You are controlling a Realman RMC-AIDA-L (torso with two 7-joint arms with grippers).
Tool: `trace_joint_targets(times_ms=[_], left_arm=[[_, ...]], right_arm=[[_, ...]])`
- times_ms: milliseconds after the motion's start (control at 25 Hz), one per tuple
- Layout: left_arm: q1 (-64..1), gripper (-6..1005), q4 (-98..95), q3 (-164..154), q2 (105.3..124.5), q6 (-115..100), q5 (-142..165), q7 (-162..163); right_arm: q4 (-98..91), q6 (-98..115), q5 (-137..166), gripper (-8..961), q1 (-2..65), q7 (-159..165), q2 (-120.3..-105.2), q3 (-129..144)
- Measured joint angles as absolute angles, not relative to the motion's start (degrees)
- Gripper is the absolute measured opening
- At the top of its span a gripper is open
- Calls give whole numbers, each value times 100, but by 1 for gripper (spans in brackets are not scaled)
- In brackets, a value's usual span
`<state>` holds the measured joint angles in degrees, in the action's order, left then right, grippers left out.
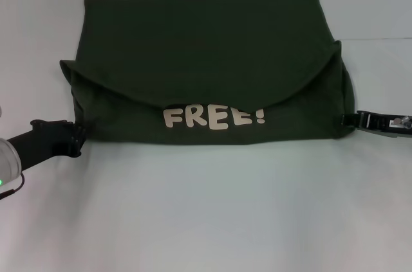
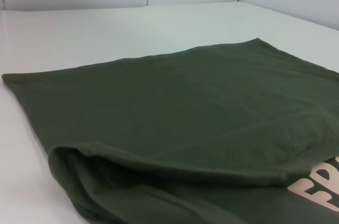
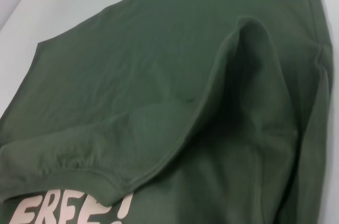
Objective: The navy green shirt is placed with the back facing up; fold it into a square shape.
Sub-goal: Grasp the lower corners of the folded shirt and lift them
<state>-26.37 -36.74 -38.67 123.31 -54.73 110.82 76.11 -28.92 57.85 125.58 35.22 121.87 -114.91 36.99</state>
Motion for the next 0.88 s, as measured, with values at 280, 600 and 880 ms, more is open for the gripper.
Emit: trace_joint_targets(times_ms=[280, 600, 880], left_arm=[[-2637, 35, -3675, -3867, 12331, -5466, 11082, 7611], [-2637, 35, -3661, -3867, 12339, -5466, 11082, 7611], [-2548, 35, -3850, -3864, 12320, -6036, 11118, 8205]], right_arm=[[-2892, 5762, 12560, 214, 3514, 12190, -11487, 3760], [-2892, 5748, 12560, 29, 3475, 12150, -11504, 3750], [-2955, 6003, 12335, 32, 3224, 11849, -11496, 3631]])
